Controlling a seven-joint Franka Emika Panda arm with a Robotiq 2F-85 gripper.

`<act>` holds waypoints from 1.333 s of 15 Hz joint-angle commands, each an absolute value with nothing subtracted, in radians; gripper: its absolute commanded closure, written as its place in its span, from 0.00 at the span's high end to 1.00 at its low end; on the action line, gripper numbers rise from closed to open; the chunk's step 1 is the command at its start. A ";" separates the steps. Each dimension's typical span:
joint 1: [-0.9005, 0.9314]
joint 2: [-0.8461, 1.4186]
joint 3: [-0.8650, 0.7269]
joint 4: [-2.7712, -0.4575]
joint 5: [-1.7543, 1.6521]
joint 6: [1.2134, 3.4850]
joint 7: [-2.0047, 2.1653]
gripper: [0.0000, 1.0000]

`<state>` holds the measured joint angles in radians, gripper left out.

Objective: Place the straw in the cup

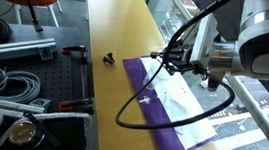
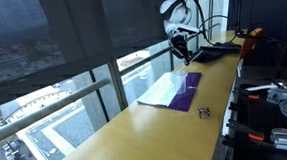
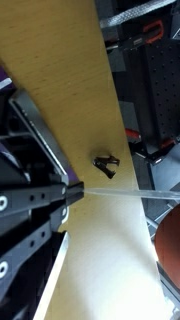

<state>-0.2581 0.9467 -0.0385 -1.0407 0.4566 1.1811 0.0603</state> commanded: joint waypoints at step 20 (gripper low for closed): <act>-0.279 1.044 -0.017 -0.921 0.462 1.149 0.096 0.00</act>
<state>-0.2667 1.0079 -0.0371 -0.9904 0.4566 1.1790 0.0626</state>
